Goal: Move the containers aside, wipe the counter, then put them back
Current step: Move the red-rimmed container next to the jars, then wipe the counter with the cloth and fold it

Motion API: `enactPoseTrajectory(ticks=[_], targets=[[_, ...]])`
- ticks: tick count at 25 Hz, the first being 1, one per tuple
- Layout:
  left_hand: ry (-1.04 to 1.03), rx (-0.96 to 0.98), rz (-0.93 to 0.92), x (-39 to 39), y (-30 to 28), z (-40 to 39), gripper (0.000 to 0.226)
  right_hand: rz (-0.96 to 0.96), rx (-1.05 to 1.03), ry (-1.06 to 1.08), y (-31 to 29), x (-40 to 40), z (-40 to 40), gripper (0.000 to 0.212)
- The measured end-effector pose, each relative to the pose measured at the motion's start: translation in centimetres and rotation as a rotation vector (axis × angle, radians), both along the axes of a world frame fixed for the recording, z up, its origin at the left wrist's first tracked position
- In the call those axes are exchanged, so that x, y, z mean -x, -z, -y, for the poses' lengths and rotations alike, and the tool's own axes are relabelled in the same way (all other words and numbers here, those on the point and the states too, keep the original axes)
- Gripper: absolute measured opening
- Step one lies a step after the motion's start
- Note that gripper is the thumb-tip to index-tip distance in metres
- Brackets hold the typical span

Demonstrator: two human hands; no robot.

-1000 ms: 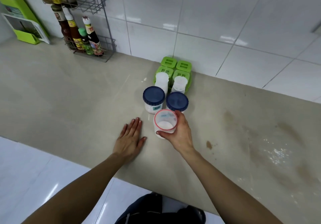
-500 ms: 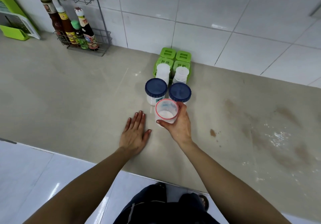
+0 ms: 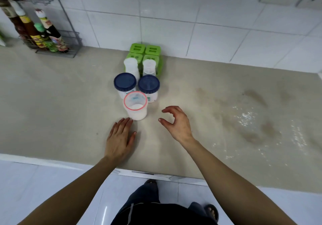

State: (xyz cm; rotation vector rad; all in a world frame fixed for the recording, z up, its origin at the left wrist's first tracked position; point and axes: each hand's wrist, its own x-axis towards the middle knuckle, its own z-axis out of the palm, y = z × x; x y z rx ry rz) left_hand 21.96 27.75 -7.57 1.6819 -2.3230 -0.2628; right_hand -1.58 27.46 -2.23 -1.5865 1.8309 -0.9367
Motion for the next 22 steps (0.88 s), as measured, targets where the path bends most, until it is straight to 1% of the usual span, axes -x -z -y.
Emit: enactPoseTrajectory(ticks=[3, 5, 8, 11, 13, 17, 19, 22], targets=[[0.054, 0.025, -0.033, 5.0, -0.3, -2.3, 0.053, 0.004, -0.035, 0.015, -0.3, 5.9, -3.2, 0.018], [0.092, 0.024, -0.053, 9.8, -0.4, -3.9, 0.052, -0.024, -0.043, 0.022, -0.5, 10.9, -5.9, 0.014], [0.174, 0.025, -0.063, 18.3, -0.2, -6.5, 0.054, -0.11, -0.036, 0.075, -0.4, 20.0, -10.0, 0.015], [0.239, 0.02, -0.07, 26.3, 0.4, -8.6, 0.059, -0.192, -0.03, 0.209, -0.1, 29.3, -14.0, 0.021], [0.273, 0.011, -0.057, 30.8, 0.7, -10.1, 0.062, -0.293, -0.034, 0.321, 0.3, 35.2, -17.0, 0.026], [0.363, -0.002, 0.011, 36.4, 1.3, -13.1, 0.066, -0.505, -0.127, 0.533, 1.6, 44.5, -23.0, 0.036], [0.415, -0.019, 0.029, 38.6, 1.3, -14.3, 0.066, -0.519, -0.219, 0.646, 2.1, 48.3, -25.1, 0.041], [0.503, -0.022, 0.032, 43.7, 0.2, -15.2, 0.065, -0.452, -0.316, 0.855, 2.4, 52.7, -27.1, 0.054]])
